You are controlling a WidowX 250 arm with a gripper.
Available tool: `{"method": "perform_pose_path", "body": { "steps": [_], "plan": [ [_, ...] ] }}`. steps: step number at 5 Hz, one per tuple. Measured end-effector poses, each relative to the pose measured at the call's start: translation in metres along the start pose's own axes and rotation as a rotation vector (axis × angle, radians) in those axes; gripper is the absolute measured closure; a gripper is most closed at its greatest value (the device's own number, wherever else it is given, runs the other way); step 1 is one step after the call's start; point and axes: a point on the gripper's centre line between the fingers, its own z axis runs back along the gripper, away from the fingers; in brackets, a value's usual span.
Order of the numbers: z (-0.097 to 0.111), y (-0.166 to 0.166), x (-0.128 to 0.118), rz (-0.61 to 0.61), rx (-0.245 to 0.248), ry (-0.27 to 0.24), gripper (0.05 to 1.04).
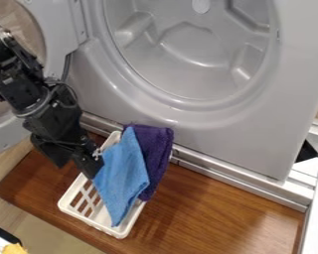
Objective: Took the blue cloth from the box and put it inside the washing machine.
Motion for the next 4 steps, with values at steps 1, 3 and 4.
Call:
{"method": "perform_pose_path", "body": {
  "steps": [1,3,4],
  "plan": [
    [-0.003,-0.002,-0.001,0.004,-0.007,0.012,0.083],
    [-0.022,-0.042,0.026,-0.102,-0.016,0.033,0.084],
    [-0.030,-0.054,0.038,-0.133,-0.015,0.038,0.084]
  ]
}}
